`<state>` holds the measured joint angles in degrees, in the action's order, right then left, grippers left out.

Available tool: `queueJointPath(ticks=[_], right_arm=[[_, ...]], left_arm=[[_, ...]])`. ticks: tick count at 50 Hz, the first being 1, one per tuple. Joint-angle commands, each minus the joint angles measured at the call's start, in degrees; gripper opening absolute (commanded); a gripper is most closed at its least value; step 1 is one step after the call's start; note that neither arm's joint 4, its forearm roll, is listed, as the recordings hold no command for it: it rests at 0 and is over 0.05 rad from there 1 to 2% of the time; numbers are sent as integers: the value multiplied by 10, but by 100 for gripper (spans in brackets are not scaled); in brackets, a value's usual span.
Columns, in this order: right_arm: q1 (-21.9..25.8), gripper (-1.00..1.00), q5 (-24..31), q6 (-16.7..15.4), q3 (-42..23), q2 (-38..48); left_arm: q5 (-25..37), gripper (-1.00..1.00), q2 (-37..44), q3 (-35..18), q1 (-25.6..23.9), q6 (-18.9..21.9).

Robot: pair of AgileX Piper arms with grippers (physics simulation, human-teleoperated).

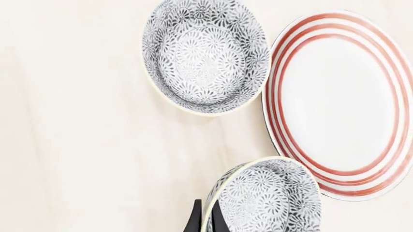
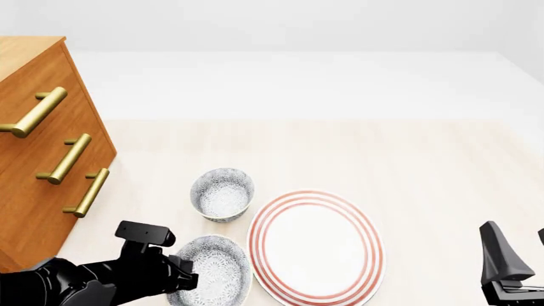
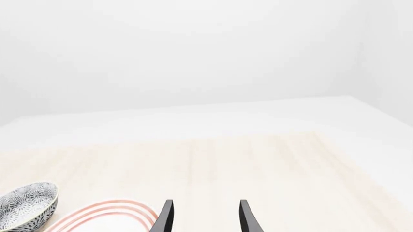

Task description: Stack the bowl in the middle on the bowl at the back.

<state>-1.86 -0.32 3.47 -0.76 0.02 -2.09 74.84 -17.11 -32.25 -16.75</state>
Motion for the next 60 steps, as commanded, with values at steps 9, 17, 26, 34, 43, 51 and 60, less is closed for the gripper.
queueJointPath(ticks=[9,17,26,34,43,51,60], right_arm=[[4,100,1,-6,0,0],[5,100,2,-9,-1,0],[4,100,4,-9,-4,0],[2,100,4,-6,-7,2],[1,100,4,-2,-7,1],[0,100,3,0,-6,0],[-3,100,-5,12,-2,0]], left_arm=[[180,-100,-181,-32,-9,7],[248,-100,-235,-62,-15,10],[345,-100,-306,-122,-31,-7],[428,-100,-337,-172,-46,-6],[504,-100,-347,-236,-93,-19],[531,-100,-334,-291,-171,-51],[462,-100,-286,-245,-335,-159]])
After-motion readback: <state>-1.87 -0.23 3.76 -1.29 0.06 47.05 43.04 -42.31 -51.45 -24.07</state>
